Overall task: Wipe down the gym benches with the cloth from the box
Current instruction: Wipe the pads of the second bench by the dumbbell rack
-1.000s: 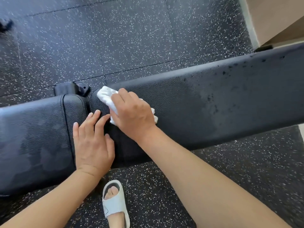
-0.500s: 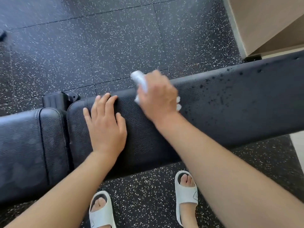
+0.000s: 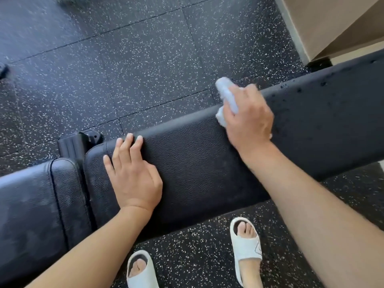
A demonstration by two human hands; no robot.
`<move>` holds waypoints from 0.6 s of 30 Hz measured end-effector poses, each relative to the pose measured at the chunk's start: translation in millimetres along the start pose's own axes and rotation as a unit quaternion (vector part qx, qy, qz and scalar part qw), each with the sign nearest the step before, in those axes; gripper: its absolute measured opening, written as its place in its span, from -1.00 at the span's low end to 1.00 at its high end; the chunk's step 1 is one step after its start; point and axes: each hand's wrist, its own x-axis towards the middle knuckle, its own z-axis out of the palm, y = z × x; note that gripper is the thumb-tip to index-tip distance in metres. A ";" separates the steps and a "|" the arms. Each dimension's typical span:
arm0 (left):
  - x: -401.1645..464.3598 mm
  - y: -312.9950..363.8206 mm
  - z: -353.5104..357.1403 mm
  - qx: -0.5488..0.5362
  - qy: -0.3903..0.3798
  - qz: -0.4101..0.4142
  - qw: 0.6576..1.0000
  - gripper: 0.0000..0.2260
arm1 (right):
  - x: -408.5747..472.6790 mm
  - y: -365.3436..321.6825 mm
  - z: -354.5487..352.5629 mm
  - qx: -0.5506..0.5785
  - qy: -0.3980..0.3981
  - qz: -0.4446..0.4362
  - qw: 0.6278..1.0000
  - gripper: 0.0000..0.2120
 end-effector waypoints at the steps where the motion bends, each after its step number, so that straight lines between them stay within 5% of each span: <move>1: -0.2 0.2 -0.2 0.001 0.001 0.002 1.000 -0.47 | -11.8 -23.0 4.4 0.000 -0.005 -0.012 1.000 -0.81; 8: -0.4 -3.4 4.4 -0.002 0.007 0.001 1.000 -0.60 | -74.7 -140.1 17.5 0.200 -0.080 -0.129 0.968 -0.80; 12: 0.0 1.4 1.1 0.005 0.008 0.005 1.000 -0.48 | -55.0 -77.1 4.2 0.171 -0.070 -0.183 0.966 -0.84; 18: 0.5 3.3 -0.9 0.003 0.000 0.001 1.000 -0.47 | -32.8 26.2 -22.9 0.114 -0.013 -0.075 0.991 -0.80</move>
